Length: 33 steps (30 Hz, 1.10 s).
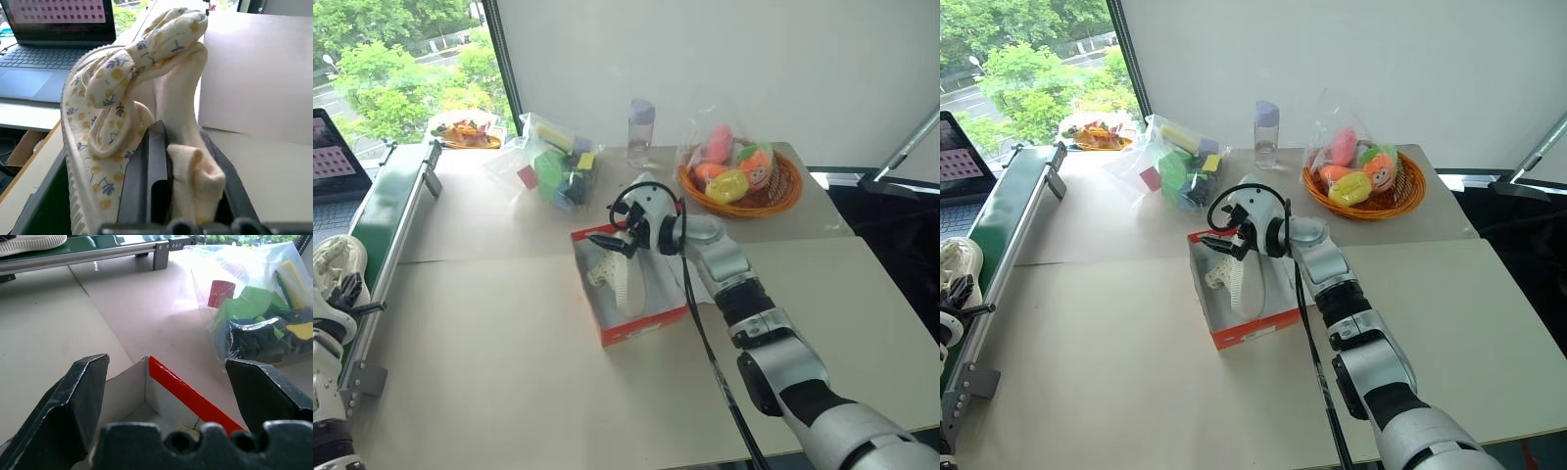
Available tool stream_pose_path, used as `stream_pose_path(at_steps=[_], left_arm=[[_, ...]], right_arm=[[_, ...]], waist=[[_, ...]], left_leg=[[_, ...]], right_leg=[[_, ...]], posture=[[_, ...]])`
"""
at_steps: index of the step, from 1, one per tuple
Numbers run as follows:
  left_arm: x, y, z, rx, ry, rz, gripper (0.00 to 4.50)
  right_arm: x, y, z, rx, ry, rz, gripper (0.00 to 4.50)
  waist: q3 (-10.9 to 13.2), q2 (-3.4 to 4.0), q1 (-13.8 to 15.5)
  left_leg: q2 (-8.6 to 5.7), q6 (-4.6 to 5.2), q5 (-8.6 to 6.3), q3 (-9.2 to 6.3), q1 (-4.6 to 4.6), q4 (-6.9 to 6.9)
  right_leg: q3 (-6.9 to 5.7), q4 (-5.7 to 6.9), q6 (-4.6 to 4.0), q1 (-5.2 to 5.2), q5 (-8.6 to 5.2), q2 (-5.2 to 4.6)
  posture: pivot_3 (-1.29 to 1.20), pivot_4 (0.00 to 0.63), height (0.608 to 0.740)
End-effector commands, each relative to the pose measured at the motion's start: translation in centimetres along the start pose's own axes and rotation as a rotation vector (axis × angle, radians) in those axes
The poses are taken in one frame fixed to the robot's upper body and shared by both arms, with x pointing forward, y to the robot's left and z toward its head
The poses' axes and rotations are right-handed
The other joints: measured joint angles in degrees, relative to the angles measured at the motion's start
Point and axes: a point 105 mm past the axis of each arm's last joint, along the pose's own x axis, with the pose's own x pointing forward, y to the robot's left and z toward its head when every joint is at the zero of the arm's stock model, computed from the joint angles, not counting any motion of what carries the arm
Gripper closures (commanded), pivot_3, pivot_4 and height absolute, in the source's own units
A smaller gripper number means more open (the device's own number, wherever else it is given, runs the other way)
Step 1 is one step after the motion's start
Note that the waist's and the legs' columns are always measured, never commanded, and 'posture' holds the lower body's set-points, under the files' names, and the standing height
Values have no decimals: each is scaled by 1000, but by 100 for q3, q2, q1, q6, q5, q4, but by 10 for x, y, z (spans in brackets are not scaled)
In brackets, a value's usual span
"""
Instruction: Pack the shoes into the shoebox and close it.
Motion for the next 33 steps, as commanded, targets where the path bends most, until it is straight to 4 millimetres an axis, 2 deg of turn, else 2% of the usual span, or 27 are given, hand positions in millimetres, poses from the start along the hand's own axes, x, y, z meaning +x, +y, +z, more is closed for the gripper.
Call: stream_pose_path(at_steps=[1, 2, 5, 8, 10, 12, 18, 21, 24, 29, 33], left_arm=[[1, -33, 52, 42, -161, -94, 3993], [0, -40, 57, 56, -171, -112, 3993], [-3, -76, 79, 64, -235, -216, 3993], [-9, -122, 96, 88, -279, -348, 3993], [-14, -151, 100, 102, -289, -427, 3993], [-17, -168, 103, 88, -294, -473, 3993], [-37, -236, 106, 108, -307, -682, 3993], [-45, -260, 113, 150, -334, -763, 3993], [-53, -280, 122, 146, -363, -833, 3993], [-70, -310, 122, 124, -368, -959, 3993], [-82, -326, 110, 100, -335, -1027, 3993]], right_arm=[[0, -3, 30, -51, -77, 2, 0], [0, -3, 30, -48, -80, 1, 0], [-1, -4, 35, -4, -104, -1, 0], [-4, -9, 47, 182, -175, -2, 0], [-8, -13, 55, 326, -219, 4, 0], [-11, -18, 60, 433, -240, -4, 0], [-20, -38, 58, 877, -266, -54, 0], [-25, -46, 52, 1063, -276, -77, 0], [-26, -50, 48, 1148, -275, -95, 0], [-30, -58, 47, 1203, -293, -136, 0], [-32, -61, 47, 1209, -308, -158, 0]], waist=[[0, -4, 10], [-1, -7, 7], [-1, -7, -4], [0, -9, -10], [0, -9, -11], [0, -9, -11], [1, -11, -19], [1, -11, -19], [1, -11, -18], [2, -9, -27], [2, -9, -33]], left_leg=[[-1, 0, 0, -2, -3, 0], [-1, 0, 0, -2, -5, 0], [-3, 0, 0, -1, -8, 0], [-2, 0, 0, -3, -9, 0], [-3, 0, 1, -3, -10, 0], [-4, 0, 1, -2, -10, 1], [-4, 1, 2, -5, -12, 0], [-8, 2, 2, -3, -13, 1], [-10, 4, 3, -7, -17, 1], [-12, 5, 3, -9, -30, 1], [-13, 5, 3, -12, -38, 1]], right_leg=[[-1, -1, 0, 0, 0, 0], [-1, -2, 1, -1, 0, 0], [2, -6, 4, -1, 2, -1], [2, -5, 4, -2, 2, 2], [4, -3, 5, -1, 3, 3], [7, -3, 7, -1, 4, 3], [9, -4, 7, -2, 4, 10], [12, -6, 8, -2, 4, 10], [10, -13, 10, -1, 4, 12], [11, -24, 17, -4, 5, 13], [11, -30, 22, -6, 5, 13]], posture=[[0, 150, 740], [0, 150, 740], [0, 150, 740], [0, 150, 740], [0, 150, 740], [0, 150, 740], [0, 150, 740], [0, 150, 740], [0, 150, 740], [0, 150, 740], [0, 150, 740]])
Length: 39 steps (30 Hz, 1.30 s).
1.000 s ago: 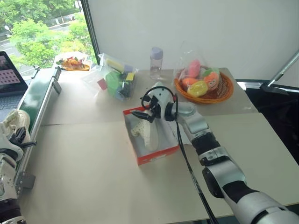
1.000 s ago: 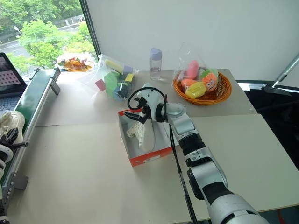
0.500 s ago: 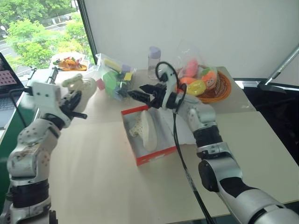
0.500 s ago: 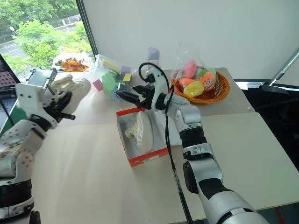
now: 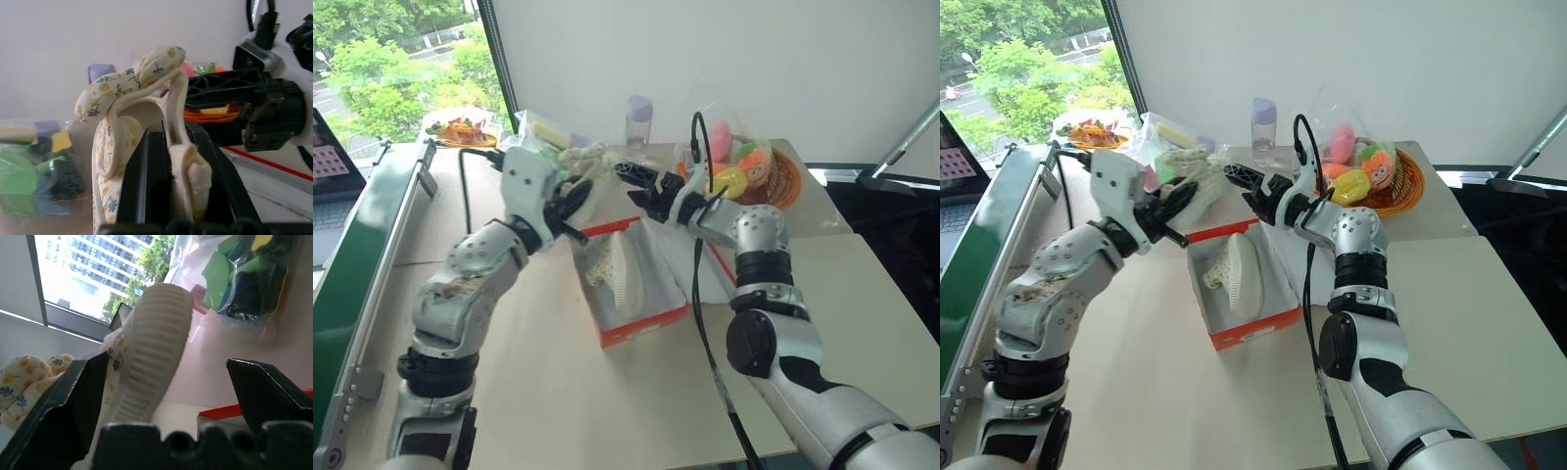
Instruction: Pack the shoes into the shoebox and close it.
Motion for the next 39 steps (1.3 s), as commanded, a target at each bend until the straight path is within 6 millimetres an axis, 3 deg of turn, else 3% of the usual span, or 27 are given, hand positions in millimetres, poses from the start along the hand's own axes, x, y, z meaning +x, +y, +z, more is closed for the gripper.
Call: stream_pose_path(at_steps=[1, 5, 8, 14, 15, 18, 23, 28, 30, 32, 39], left_arm=[[0, -26, 14, 17, -61, -78, 3993], [2, -36, 10, -1, -57, -103, 3993], [2, -32, 13, 4, -63, -89, 4057], [-1, -20, 17, 14, -63, -57, 4057], [-3, -17, 19, -4, -73, -55, 3625], [-10, -14, 26, -42, -92, -68, 2945], [-30, 2, 35, -43, -48, -82, 1119], [-63, 34, 24, 22, 120, -42, 1069], [-86, 63, -1, 63, 286, 80, 1069], [-102, 79, -16, 86, 383, 161, 1069], [-103, 69, -14, 70, 344, 152, 1069]], right_arm=[[0, 18, 16, -10, -59, 56, 0], [-1, 17, 16, -16, -63, 52, 0], [-1, 19, 15, -31, -59, 65, 660], [-1, 19, 14, -64, -56, 59, 2676], [-2, 19, 15, -79, -57, 56, 3090], [-2, 22, 19, -123, -61, 54, 3623], [-4, 31, 25, -181, -56, 69, 3864], [-2, 35, 20, -236, 2, 80, 3908], [6, 32, 1, -279, 89, 83, 3908], [12, 28, -16, -320, 162, 86, 3908], [25, 10, -48, -397, 291, 84, 3908]], waist=[[0, 0, 1], [0, 0, 8], [0, 0, 4], [1, 1, 1], [1, 1, 4], [1, 1, 5], [1, 2, 4], [7, 10, -38], [7, 10, -68], [10, 13, -128], [14, 10, -16]], left_leg=[[0, 0, 0, -1, 0, 0], [-2, 1, 1, -2, -1, 1], [-2, 4, 2, -2, -1, 4], [-2, 5, 4, -4, 0, 5], [-2, 5, 3, -4, 0, 5], [-2, 5, 3, -4, -2, 5], [-2, 6, 4, -7, -3, 5], [0, 5, 3, -8, 0, 2], [0, 5, 3, -6, 1, 2], [0, 6, 3, -4, 7, -1], [-1, 4, 4, -7, 0, 2]], right_leg=[[0, 0, 0, 0, 0, 0], [0, 0, 2, 0, 0, 0], [0, 3, 3, 0, 1, 0], [0, 3, 3, 0, 1, 2], [0, 2, 3, 1, 1, 2], [0, 0, 4, 0, 1, 2], [-1, 0, 4, 1, 1, 1], [0, 1, 3, -2, 0, 7], [0, -1, 4, -2, 0, 6], [5, 0, 4, -1, -1, 6], [-4, -1, 4, 0, 0, 1]], posture=[[0, 150, 740], [0, 150, 740], [0, 150, 740], [0, 150, 740], [0, 150, 740], [0, 150, 740], [0, 150, 740], [0, 150, 740], [0, 150, 740], [0, 150, 740], [0, 150, 740]])
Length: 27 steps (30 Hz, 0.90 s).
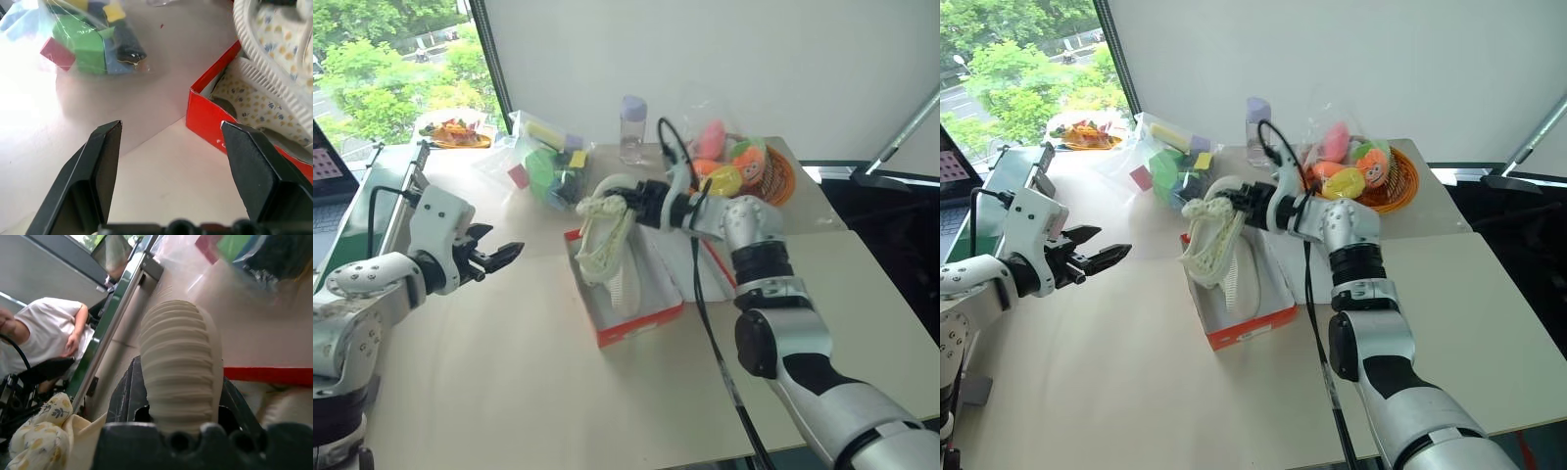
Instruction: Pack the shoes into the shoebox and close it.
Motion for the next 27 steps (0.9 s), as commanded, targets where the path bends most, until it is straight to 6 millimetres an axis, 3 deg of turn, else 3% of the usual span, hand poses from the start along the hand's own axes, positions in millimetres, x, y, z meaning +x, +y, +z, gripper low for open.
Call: stream_pose_path(at_steps=[1, 10, 16, 20, 27], left_arm=[[-7, -4, 12, 42, -55, 16, 1069], [-12, -6, 10, 29, -63, 44, 1069], [-11, -7, 6, 13, -60, 50, 1069], [-9, -8, 5, 8, -62, 49, 1069], [-13, -12, 2, 31, -36, 0, 1069]], right_arm=[[5, 4, 7, -107, -1, 27, 3908], [8, -1, 2, -202, 79, 43, 3908], [2, 23, 30, -135, 64, 139, 3908], [1, 26, 31, -204, 90, 166, 3908], [3, -2, 6, -260, 149, 89, 3908]], waist=[[0, 0, 44], [0, 1, 37], [2, 2, 45], [2, 2, 44], [2, 2, 41]], left_leg=[[-1, 0, 0, 0, -1, 0], [2, -1, 0, 1, 2, -1], [1, -1, 0, 1, 0, -1], [1, -1, -1, 1, 1, -1], [1, -1, -1, 1, 1, -1]], right_leg=[[0, -2, 1, 0, 0, 0], [2, 4, -1, -2, 1, 2], [1, 2, -2, -3, 1, 1], [0, 1, -2, -2, 1, 2], [1, 4, -2, -2, 1, 2]], posture=[[0, 150, 740], [0, 150, 740], [0, 150, 740], [0, 150, 740], [0, 150, 740]])
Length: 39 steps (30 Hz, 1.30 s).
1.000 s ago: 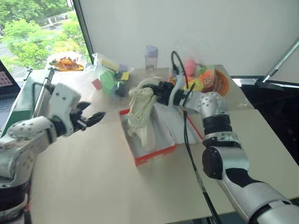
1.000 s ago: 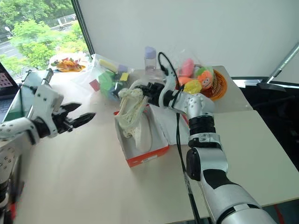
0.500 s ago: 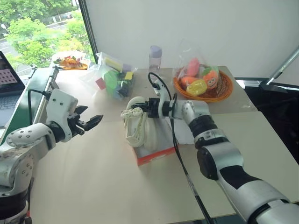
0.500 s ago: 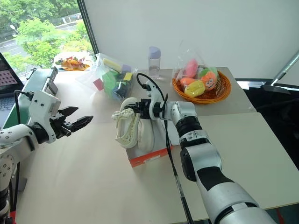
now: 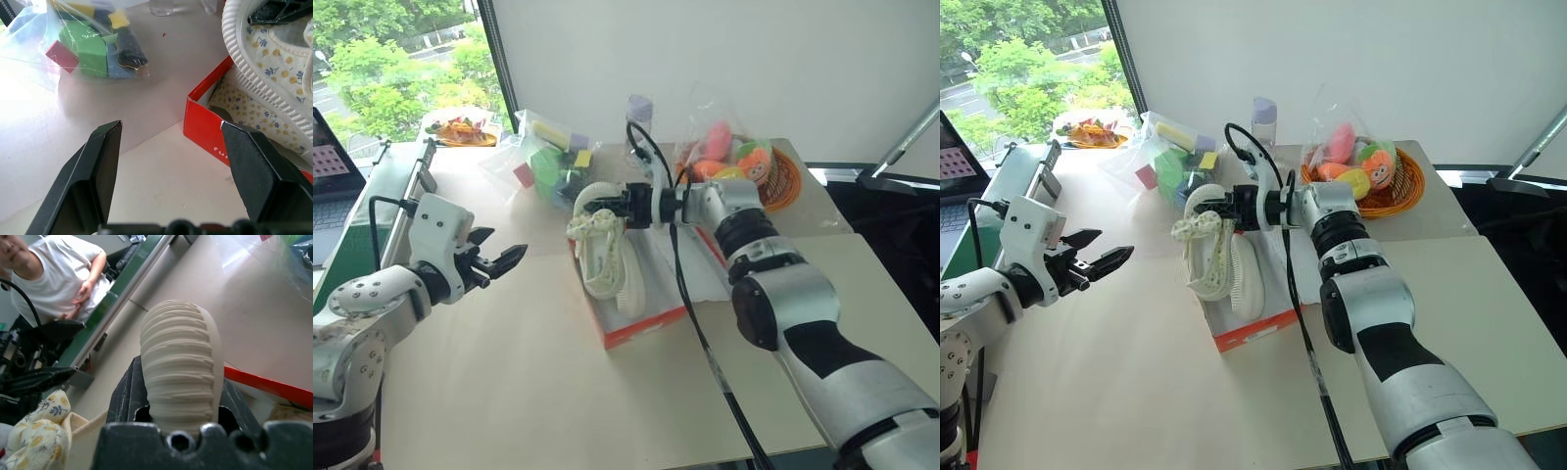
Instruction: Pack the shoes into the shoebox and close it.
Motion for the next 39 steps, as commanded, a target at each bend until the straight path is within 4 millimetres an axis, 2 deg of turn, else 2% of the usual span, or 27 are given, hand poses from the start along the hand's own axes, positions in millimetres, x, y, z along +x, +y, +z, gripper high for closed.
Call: stream_pose_path(at_steps=[1, 7, 12, 14, 18, 21, 23, 26, 29, 31, 32, 36, 39], left_arm=[[-9, -9, 7, 67, -10, -68, 1069], [-21, -33, 2, 125, 29, -241, 1069], [-25, -35, 0, 137, 40, -269, 1069], [-26, -38, -1, 138, 44, -288, 1069], [-26, -43, -3, 142, 49, -312, 1069], [-25, -45, -3, 144, 44, -318, 1069], [-23, -48, -4, 144, 41, -329, 1069], [-22, -50, -4, 146, 39, -340, 1069], [-21, -52, -4, 150, 39, -349, 1069], [-20, -52, -4, 154, 38, -355, 1069], [-19, -52, -3, 157, 38, -356, 1069], [-18, -52, -2, 165, 35, -362, 1069], [-17, -53, -1, 170, 33, -372, 1069]], right_arm=[[2, -7, -8, -49, 3, -18, 3908], [7, -17, -26, -68, 37, -66, 3908], [12, -21, -43, -115, 109, -75, 3908], [14, -23, -54, -212, 188, -89, 3908], [16, -30, -74, -597, 421, -95, 3908], [16, -31, -82, -750, 509, -86, 3908], [14, -36, -99, -853, 604, -72, 3908], [7, -42, -122, -941, 717, -36, 3908], [-3, -46, -150, -959, 819, 35, 3908], [-8, -47, -168, -905, 862, 66, 3908], [-15, -56, -174, -954, 908, 37, 3908], [-34, -80, -181, -1091, 1017, -48, 3908], [-38, -90, -181, -1184, 1043, -99, 3908]], waist=[[0, 0, -8], [1, 1, -14], [2, 2, -10], [2, 2, -12], [2, 3, 9], [1, 3, 39], [1, 3, 62], [-7, 5, 104], [-21, 7, 179], [-48, 16, 229], [-67, 20, 244], [-121, 37, 324], [-130, 42, 354]], left_leg=[[0, 0, 0, 0, 0, 0], [1, -1, 0, 4, -2, -1], [1, -5, 2, 2, 6, 0], [1, -5, 2, 2, 9, 0], [-1, -5, 2, 2, 9, 0], [-5, -5, 2, 2, 13, 1], [-5, -6, 2, 2, 34, 1], [-5, -7, 1, 1, 59, 1], [-4, -8, 0, 1, 102, -2], [-6, -7, -1, 0, 122, -3], [-7, -7, -4, 2, 138, -4], [-10, -34, -22, 3, 161, -5], [-16, -52, -32, -2, 200, -5]], right_leg=[[0, 0, 0, 0, 0, 0], [3, 0, -1, -5, 0, -1], [2, 8, -2, -1, 0, 0], [2, 9, -3, 1, -1, 0], [1, 5, -2, 3, -1, -2], [-1, 6, 0, 9, -1, -7], [-2, 4, -1, 27, -2, -8], [-5, -2, -1, 56, -4, -9], [-8, -9, -4, 98, -9, -11], [-11, -9, -3, 106, -17, -15], [-12, -12, -4, 108, -24, -17], [-11, -13, -35, 128, -48, -20], [-10, -19, -30, 172, -82, -23]], posture=[[0, 150, 740], [0, 150, 740], [0, 150, 740], [0, 150, 740], [0, 150, 740], [0, 150, 740], [0, 150, 740], [0, 150, 740], [0, 150, 740], [0, 150, 740], [0, 150, 740], [0, 150, 740], [0, 150, 740]])
